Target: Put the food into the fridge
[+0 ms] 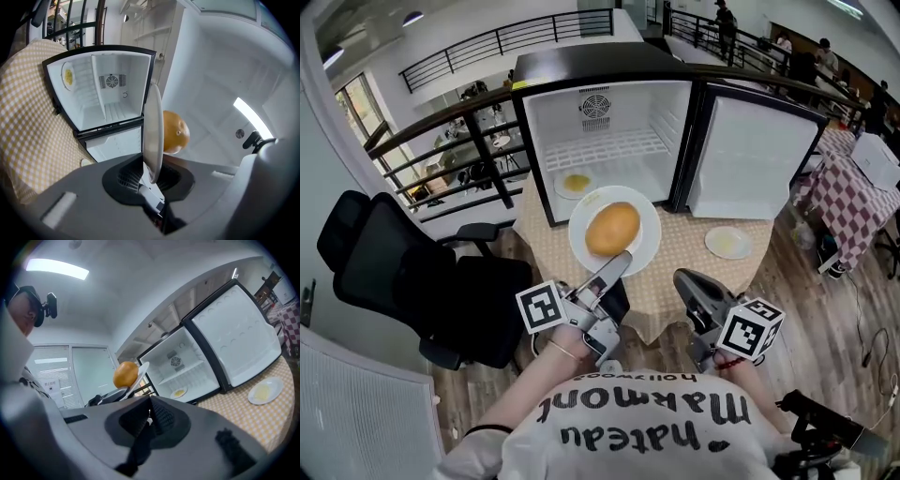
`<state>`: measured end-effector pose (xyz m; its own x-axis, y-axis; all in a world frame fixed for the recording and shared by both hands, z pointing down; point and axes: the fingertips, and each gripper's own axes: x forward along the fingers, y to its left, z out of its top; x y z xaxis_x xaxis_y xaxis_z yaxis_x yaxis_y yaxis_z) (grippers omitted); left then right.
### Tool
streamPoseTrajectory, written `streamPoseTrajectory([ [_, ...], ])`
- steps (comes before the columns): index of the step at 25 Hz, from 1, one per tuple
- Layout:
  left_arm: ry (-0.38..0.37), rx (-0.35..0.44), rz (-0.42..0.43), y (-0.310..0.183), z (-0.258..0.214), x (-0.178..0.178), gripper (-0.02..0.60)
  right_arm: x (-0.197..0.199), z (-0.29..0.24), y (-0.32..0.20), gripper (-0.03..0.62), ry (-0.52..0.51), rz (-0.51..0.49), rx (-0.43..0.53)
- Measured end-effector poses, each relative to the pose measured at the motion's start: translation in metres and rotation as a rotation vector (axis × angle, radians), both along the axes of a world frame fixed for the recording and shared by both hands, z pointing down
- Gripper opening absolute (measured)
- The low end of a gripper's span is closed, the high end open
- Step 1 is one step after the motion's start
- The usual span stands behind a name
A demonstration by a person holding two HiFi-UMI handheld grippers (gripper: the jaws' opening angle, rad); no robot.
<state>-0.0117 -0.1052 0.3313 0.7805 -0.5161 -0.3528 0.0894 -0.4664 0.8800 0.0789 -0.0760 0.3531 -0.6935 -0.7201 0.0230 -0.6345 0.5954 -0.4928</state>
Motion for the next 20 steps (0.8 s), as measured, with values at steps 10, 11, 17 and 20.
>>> streamPoseTrajectory([
  [10, -0.009, -0.009, 0.029, -0.098, -0.002, -0.034, 0.031, -0.04, -0.007, -0.098, 0.015, -0.007, 0.003, 0.014],
  [11, -0.017, -0.009, 0.033, -0.105, 0.0, -0.037, 0.029, -0.044, -0.006, -0.106, 0.015, -0.009, 0.004, 0.014],
  [17, -0.02, -0.03, 0.05, -0.142, 0.012, -0.047, 0.031, -0.056, 0.001, -0.138, 0.015, -0.017, 0.016, 0.006],
  [20, -0.013, -0.042, 0.049, -0.155, 0.017, -0.051, 0.034, -0.058, 0.007, -0.147, 0.015, -0.019, 0.025, -0.004],
])
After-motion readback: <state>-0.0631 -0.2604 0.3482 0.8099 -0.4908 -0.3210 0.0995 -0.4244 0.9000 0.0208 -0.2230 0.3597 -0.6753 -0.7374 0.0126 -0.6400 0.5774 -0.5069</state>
